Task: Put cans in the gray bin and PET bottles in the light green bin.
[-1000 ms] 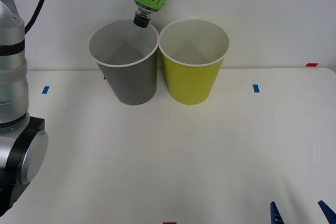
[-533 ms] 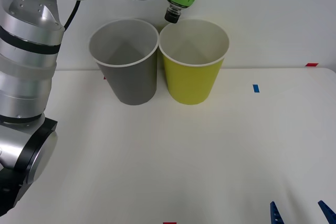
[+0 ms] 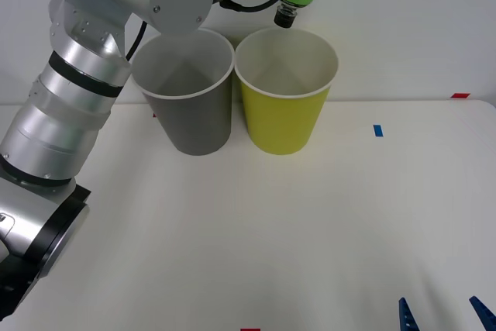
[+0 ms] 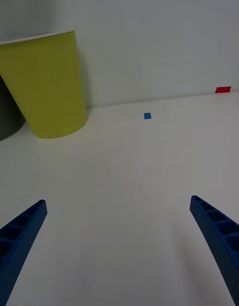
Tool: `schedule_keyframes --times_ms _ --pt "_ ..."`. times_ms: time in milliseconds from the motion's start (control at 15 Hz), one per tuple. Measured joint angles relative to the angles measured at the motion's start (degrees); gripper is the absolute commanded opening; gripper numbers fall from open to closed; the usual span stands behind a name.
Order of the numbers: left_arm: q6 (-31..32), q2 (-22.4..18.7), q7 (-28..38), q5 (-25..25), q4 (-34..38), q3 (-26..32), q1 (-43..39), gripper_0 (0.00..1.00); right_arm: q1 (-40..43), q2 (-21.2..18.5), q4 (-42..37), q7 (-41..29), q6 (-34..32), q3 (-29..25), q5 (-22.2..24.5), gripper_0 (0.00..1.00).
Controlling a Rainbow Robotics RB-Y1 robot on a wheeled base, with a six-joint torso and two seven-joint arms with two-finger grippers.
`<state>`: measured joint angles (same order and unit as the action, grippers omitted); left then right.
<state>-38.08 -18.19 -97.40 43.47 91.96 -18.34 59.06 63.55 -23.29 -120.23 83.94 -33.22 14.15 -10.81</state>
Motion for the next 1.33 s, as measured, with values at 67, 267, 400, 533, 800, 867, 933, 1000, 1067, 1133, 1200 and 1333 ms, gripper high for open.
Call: schedule_keyframes --times_ms 67,267,400,533,800,867,933,1000,1067,1133,1200,1333 --pt "3.00 0.00 0.01 0.09 -1.45 -1.37 0.00 0.00 0.00 0.00 0.00 0.00 0.00 0.00 0.00 1.00" --pt "8.30 0.34 0.02 0.21 -5.08 -4.35 0.01 0.00 0.00 0.00 0.00 0.00 0.00 0.00 0.00 1.00" --pt "10.21 0.80 -0.05 0.05 -6.55 -5.05 0.01 0.00 0.00 0.00 0.00 0.00 0.00 0.00 0.00 1.00" --pt "13.06 0.96 -0.01 -0.16 -8.57 -6.49 0.01 0.00 0.00 0.00 0.00 0.00 0.00 0.00 0.00 1.00" --pt "19.17 0.97 0.15 -0.20 -12.12 -9.46 0.01 0.00 0.00 0.00 0.00 0.00 0.00 0.00 0.00 1.00" --pt "19.20 0.97 0.20 -0.28 -12.18 -9.49 0.01 0.00 0.00 0.00 0.00 0.00 0.00 0.00 0.00 1.00" --pt "19.20 0.93 0.25 -0.39 -12.18 -9.47 0.01 0.00 0.00 0.00 0.00 0.00 0.00 0.00 0.00 1.00" --pt "19.20 0.80 0.29 -0.55 -12.18 -9.47 0.01 0.00 0.00 0.00 0.00 0.00 0.00 0.00 0.00 1.00" --pt "19.20 0.67 0.36 -0.67 -12.18 -9.48 0.01 0.46 0.00 0.00 0.00 0.00 0.00 0.00 0.00 1.00" --pt "19.20 0.56 0.46 -0.74 -12.21 -9.48 0.01 0.80 0.00 0.00 0.00 0.00 0.00 0.00 0.00 1.00" --pt "19.21 0.44 0.65 -0.84 -12.20 -9.49 0.01 0.96 0.00 0.00 0.00 0.00 0.00 0.00 0.00 1.00" --pt "19.47 0.09 0.99 -1.08 -12.18 -9.46 0.01 1.00 0.00 0.00 0.00 0.00 0.00 0.00 0.00 1.00"
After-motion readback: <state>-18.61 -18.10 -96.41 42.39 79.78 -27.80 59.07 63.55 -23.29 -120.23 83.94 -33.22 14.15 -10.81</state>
